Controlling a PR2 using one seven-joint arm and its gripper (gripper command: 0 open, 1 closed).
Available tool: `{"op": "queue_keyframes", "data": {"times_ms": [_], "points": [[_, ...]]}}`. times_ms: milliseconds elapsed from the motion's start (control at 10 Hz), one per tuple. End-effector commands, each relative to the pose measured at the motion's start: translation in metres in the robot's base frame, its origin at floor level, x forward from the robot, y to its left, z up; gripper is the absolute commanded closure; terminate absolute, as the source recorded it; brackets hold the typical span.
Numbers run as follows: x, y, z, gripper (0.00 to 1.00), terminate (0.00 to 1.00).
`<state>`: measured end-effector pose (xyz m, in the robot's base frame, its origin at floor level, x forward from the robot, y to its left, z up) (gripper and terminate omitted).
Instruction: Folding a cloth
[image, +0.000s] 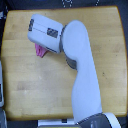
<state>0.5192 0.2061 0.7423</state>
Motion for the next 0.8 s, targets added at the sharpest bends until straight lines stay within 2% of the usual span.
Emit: {"op": "queue_keyframes", "data": {"times_ms": [0, 100, 400, 500, 600, 700], "points": [[0.033, 0.002, -0.023, 1.00, 0.00], [0.020, -0.002, -0.020, 1.00, 0.00], [0.046, -0.002, -0.009, 1.00, 0.00], [0.048, -0.004, -0.008, 1.00, 0.00], [0.038, -0.005, -0.008, 1.00, 0.00], [0.040, -0.001, -0.010, 0.00, 0.00]]}}
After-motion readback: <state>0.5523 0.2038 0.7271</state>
